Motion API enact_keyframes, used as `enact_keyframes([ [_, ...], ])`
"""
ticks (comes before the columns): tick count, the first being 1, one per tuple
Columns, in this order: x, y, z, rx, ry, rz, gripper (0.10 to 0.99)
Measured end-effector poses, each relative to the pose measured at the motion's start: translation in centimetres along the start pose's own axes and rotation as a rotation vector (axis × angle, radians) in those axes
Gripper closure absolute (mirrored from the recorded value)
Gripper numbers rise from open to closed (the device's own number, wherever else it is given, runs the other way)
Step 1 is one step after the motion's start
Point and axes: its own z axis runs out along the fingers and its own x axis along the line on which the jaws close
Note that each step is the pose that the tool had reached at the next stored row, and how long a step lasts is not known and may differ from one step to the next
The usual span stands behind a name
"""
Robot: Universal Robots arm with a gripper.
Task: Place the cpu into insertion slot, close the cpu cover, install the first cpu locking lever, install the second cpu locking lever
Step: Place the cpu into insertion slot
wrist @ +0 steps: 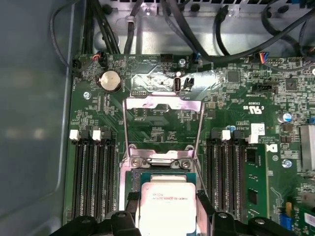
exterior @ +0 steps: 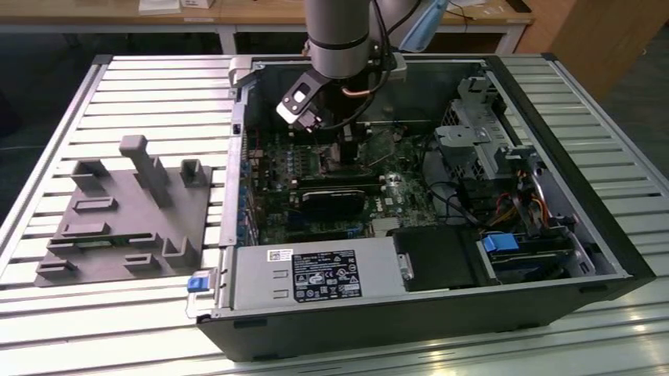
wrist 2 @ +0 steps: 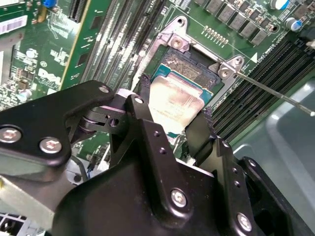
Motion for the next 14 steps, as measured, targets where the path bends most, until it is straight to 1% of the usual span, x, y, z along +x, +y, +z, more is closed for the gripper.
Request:
enact_keyframes([
  [10, 0.13, -0.37, 1.16, 0.000, -0.0001, 0.000, 0.549],
  [14, 0.18, -0.42, 1.42, 0.000, -0.0001, 0.000, 0.549],
])
